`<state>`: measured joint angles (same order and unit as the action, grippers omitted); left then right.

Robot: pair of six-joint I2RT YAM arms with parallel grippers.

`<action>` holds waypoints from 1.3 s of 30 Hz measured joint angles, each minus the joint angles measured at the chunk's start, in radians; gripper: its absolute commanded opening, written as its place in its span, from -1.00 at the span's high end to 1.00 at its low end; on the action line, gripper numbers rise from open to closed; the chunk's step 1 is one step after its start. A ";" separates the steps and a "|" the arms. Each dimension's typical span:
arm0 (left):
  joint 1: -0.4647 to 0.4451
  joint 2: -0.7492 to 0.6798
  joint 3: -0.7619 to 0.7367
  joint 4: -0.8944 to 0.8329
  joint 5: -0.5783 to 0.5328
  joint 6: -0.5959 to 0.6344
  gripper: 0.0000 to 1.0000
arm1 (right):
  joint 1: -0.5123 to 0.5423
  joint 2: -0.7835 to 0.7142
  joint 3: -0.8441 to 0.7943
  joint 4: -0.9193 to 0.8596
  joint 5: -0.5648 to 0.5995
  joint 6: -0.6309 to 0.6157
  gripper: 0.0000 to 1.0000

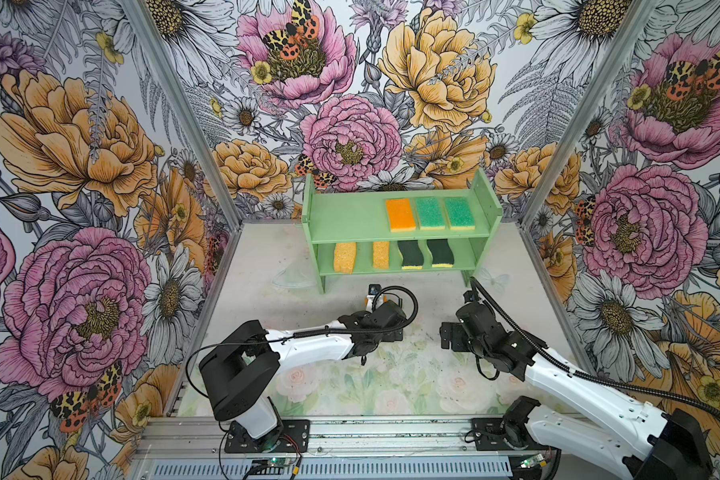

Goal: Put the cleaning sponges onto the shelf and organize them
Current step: 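Lower the left gripper onto the last orange sponge and close it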

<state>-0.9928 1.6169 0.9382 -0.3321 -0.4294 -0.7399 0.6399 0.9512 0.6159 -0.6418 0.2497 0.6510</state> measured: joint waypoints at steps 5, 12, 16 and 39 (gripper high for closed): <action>0.000 0.029 0.024 -0.050 -0.013 0.005 -0.98 | 0.000 0.000 0.000 0.000 0.000 0.001 -0.95; 0.000 0.058 0.039 -0.091 -0.027 0.006 -0.98 | 0.000 0.012 0.000 0.000 -0.004 0.008 -0.95; 0.000 0.084 0.046 -0.097 -0.027 0.010 -0.98 | 0.000 0.033 0.000 0.001 -0.008 0.008 -0.95; 0.007 0.163 0.111 -0.110 -0.027 0.063 -0.83 | 0.000 0.104 0.000 0.035 -0.019 0.014 -0.95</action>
<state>-0.9859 1.7802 1.0492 -0.4419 -0.4561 -0.6773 0.6399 1.0550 0.6163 -0.6071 0.2302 0.6655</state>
